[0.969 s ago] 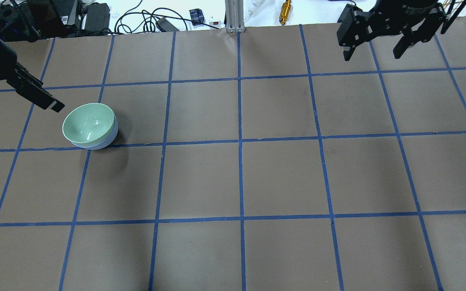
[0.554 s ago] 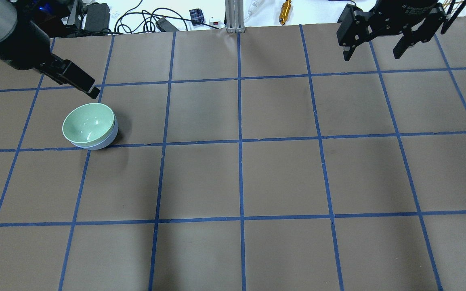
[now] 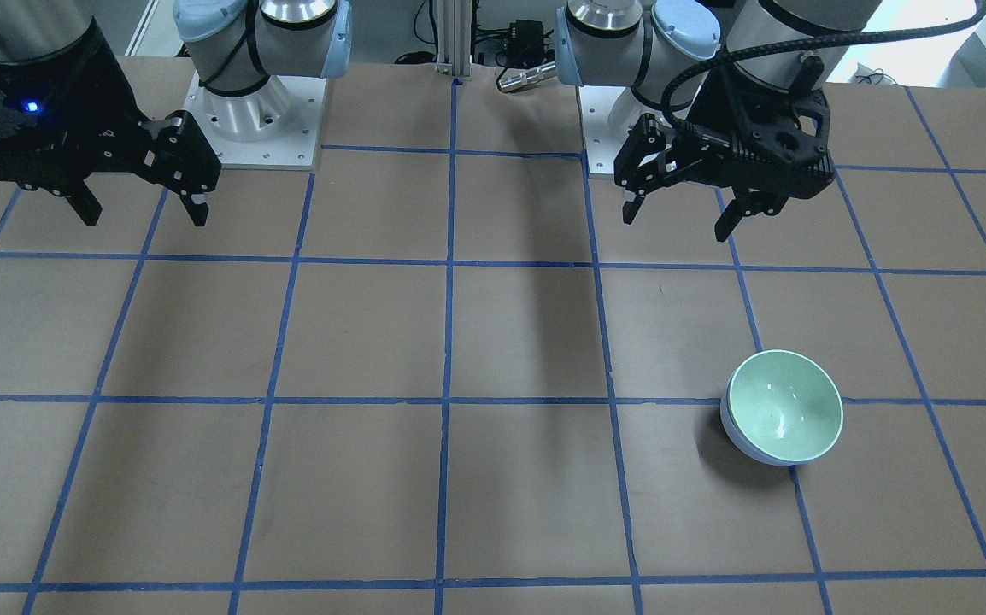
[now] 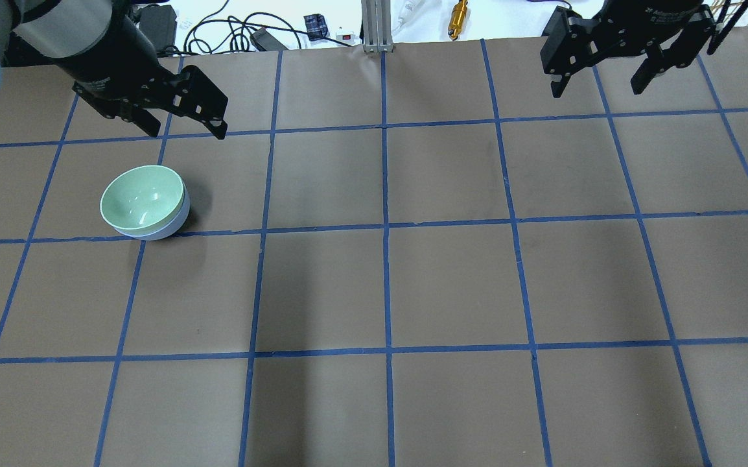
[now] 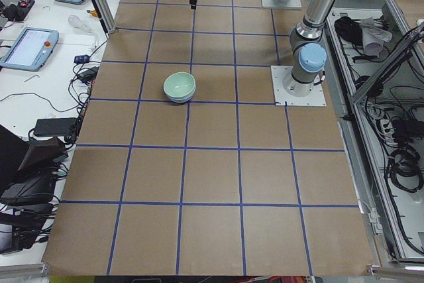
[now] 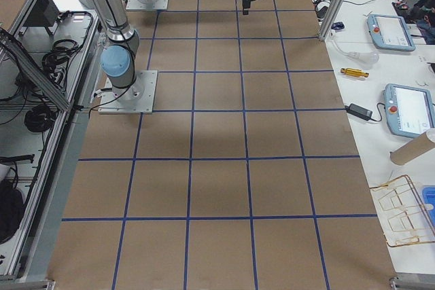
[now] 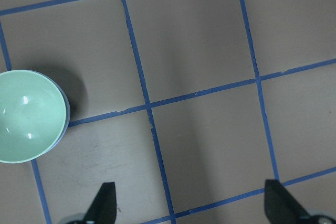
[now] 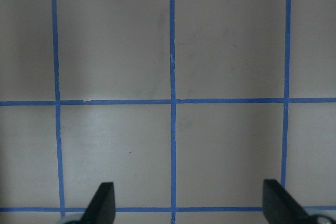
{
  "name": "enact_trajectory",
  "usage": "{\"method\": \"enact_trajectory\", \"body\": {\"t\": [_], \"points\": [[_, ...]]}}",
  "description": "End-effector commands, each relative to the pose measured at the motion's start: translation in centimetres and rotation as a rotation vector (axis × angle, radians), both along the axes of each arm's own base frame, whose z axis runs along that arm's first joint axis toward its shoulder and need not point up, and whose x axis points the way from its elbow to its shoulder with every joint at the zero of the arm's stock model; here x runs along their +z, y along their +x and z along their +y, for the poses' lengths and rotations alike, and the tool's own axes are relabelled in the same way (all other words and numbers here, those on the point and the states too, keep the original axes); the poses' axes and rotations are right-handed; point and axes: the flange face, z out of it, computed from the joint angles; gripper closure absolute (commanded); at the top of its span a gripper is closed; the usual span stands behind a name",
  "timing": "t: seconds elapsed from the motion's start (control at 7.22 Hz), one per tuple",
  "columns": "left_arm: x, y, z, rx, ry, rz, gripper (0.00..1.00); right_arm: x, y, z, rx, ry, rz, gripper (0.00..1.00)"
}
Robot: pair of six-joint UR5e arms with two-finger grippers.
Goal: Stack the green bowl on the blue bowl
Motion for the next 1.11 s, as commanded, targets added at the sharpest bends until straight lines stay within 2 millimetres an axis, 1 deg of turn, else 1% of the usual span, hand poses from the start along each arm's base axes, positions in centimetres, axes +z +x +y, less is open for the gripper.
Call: {"method": "enact_trajectory", "body": {"t": [0.0, 0.14, 0.42, 0.55, 0.69, 0.97], "points": [[0.7, -0.9, 0.5, 0.062, 0.06, -0.039, 0.0, 0.1, 0.0, 0.0, 0.0, -0.001, 0.001, 0.0], [1.4, -0.4, 0.9, 0.097, 0.106, -0.042, 0.0, 0.1, 0.0, 0.0, 0.0, -0.001, 0.0, 0.0], [1.4, 0.6, 0.8, 0.119, 0.125, -0.048, 0.0, 0.0, 0.0, 0.0, 0.0, 0.0, 0.001, 0.0], [1.8, 2.3, 0.3, 0.131, 0.092, -0.137, 0.0, 0.0, 0.0, 0.0, 0.0, 0.0, 0.001, 0.0], [1.5, 2.6, 0.2, 0.134, 0.082, -0.154, 0.0, 0.0, 0.0, 0.0, 0.0, 0.0, 0.001, 0.0], [1.7, 2.6, -0.3, 0.126, 0.047, -0.145, 0.0, 0.0, 0.0, 0.0, 0.0, 0.0, 0.001, 0.0]]}}
